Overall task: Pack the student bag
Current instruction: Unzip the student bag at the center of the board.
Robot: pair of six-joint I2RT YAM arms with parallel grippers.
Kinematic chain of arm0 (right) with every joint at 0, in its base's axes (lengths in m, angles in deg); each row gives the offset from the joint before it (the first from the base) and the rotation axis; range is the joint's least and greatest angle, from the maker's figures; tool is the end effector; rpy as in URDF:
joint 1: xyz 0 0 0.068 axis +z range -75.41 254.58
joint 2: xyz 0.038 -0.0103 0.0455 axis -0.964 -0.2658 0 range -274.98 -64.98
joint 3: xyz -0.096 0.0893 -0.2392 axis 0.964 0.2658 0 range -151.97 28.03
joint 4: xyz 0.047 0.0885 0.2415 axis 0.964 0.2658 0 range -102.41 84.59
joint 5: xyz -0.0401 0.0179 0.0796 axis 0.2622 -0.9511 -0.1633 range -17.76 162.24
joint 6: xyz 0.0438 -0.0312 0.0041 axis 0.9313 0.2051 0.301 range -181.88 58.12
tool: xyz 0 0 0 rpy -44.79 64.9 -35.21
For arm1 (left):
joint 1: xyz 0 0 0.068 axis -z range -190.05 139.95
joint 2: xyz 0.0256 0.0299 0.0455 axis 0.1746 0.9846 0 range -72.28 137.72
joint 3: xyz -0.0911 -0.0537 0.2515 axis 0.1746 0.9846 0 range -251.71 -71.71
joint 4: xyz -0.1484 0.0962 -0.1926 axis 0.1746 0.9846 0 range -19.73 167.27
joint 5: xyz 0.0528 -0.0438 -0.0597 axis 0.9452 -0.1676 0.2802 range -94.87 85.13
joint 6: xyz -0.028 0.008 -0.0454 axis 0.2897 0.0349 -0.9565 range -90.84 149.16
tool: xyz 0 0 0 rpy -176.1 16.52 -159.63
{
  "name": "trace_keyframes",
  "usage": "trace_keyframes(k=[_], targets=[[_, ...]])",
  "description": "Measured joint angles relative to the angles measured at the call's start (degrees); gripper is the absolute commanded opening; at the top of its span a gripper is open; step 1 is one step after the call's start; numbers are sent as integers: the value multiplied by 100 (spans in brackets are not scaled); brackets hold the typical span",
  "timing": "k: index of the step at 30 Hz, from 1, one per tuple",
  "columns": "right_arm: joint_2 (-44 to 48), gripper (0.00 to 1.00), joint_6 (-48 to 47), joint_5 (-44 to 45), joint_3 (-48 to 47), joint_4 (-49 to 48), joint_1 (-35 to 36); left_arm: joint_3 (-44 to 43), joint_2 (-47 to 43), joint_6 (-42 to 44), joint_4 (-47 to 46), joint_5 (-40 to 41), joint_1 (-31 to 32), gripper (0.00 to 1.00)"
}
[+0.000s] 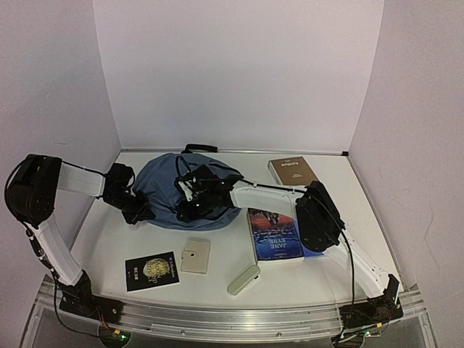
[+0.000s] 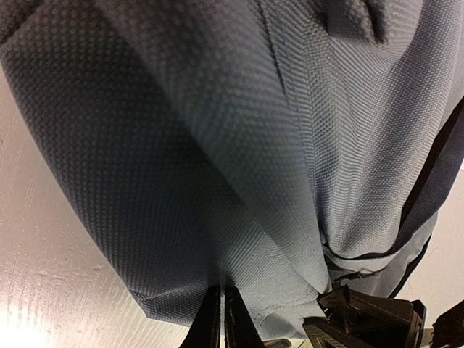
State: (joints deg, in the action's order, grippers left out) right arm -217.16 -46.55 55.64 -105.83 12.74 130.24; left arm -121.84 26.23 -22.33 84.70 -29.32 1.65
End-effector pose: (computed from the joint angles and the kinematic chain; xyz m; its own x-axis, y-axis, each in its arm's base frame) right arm 0.3207 0.4874 0.1424 -0.6143 -0.4501 -0.6481 -0.7733 0.5065 0.3813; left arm 0.3057 -0.0784 0.1366 -0.8318 -0.5551 0.0037 -0.4514 0.6724 -0.5866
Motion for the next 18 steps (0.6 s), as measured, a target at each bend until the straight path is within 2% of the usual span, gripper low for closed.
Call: trace_keyframes(k=[2, 4, 6, 7, 9, 13, 18], targets=[[-1, 18, -1, 28, -15, 0, 0, 0, -2, -2, 0, 5, 2, 5], [-3, 16, -8, 45, -24, -4, 0, 0, -6, -2, 0, 9, 4, 5], [-9, 31, 18, 44, -37, -7, 0, 2, -15, -2, 0, 14, 6, 5], [-9, 35, 20, 41, -40, -9, 0, 2, -17, -2, 0, 19, 10, 5], [-7, 37, 48, 36, -47, -23, 0, 2, -19, -2, 2, 39, 16, 5], [-25, 25, 133, 22, -147, -37, -2, 3, -20, -7, 2, 53, 24, 5], [-57, 21, 270, -3, -301, -193, -35, 41, -40, -56, -4, 56, 26, 5]])
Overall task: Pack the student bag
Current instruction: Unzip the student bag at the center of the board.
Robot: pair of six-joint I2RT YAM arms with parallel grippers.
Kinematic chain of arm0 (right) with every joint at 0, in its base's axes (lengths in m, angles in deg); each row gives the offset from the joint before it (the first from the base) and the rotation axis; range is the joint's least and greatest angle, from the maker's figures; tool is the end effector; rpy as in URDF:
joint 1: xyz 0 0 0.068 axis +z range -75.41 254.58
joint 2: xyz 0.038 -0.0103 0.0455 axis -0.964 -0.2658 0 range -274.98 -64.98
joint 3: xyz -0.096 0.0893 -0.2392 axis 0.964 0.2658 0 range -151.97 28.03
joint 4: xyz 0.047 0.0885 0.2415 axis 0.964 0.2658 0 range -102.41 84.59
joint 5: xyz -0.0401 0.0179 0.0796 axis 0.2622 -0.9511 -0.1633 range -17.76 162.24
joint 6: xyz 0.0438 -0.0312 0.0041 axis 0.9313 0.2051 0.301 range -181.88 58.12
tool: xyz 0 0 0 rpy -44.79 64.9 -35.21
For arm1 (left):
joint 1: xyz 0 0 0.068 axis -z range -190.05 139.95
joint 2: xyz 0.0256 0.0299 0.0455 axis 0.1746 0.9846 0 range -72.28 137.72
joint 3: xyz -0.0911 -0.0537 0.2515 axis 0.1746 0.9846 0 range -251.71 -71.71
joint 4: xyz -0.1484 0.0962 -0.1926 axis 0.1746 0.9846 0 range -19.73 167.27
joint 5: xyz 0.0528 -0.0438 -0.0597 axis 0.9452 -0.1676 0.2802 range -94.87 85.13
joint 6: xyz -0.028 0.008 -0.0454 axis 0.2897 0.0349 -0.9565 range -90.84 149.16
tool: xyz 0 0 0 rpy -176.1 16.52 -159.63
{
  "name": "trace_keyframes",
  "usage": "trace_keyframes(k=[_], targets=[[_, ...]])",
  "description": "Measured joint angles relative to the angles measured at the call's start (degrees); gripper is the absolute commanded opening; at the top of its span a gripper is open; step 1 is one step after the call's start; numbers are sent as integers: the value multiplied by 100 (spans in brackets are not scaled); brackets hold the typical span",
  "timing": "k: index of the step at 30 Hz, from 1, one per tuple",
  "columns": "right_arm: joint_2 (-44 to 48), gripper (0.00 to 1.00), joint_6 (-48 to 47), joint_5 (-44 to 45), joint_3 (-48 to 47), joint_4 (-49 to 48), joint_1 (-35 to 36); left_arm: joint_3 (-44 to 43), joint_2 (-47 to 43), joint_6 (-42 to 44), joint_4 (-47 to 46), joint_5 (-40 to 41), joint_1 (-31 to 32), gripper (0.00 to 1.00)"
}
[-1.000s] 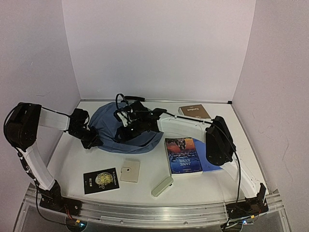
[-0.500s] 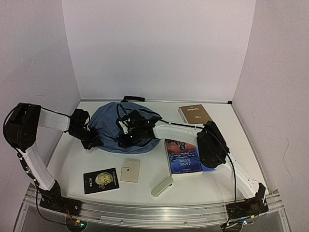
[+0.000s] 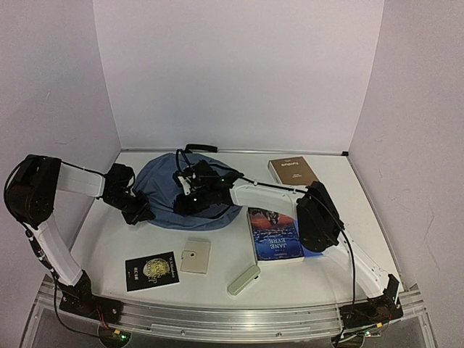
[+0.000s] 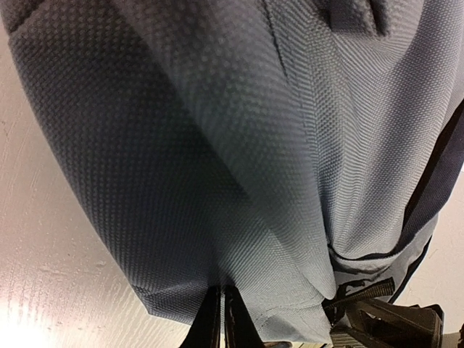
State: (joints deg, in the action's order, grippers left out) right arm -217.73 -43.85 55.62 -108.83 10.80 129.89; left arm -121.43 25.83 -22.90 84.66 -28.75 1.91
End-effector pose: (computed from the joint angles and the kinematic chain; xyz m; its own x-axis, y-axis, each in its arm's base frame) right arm 0.3278 0.4915 0.1569 -0.6242 -0.3807 -0.6822 -0.7582 0.5056 0.4116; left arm 0.3038 -0.0791 0.1368 -0.8272 -0.5618 0.0028 -0.4583 0.6719 -0.5819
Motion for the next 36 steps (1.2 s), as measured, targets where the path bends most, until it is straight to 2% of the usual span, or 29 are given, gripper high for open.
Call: trace_keyframes(k=[11, 16, 21, 36], targets=[[-147, 13, 215, -196, -8, -140, -105, 3, -12, -44, 4, 2, 0, 5], [-147, 0, 282, -382, 51, -236, -105, 3, -12, -44, 9, 2, 0, 4], [-130, 0, 291, -503, 191, -336, -142, 3, -12, -54, 56, 8, -2, 0], [838, 0, 245, -731, 1199, -265, -354, 3, -12, -92, 178, 6, -287, 0]])
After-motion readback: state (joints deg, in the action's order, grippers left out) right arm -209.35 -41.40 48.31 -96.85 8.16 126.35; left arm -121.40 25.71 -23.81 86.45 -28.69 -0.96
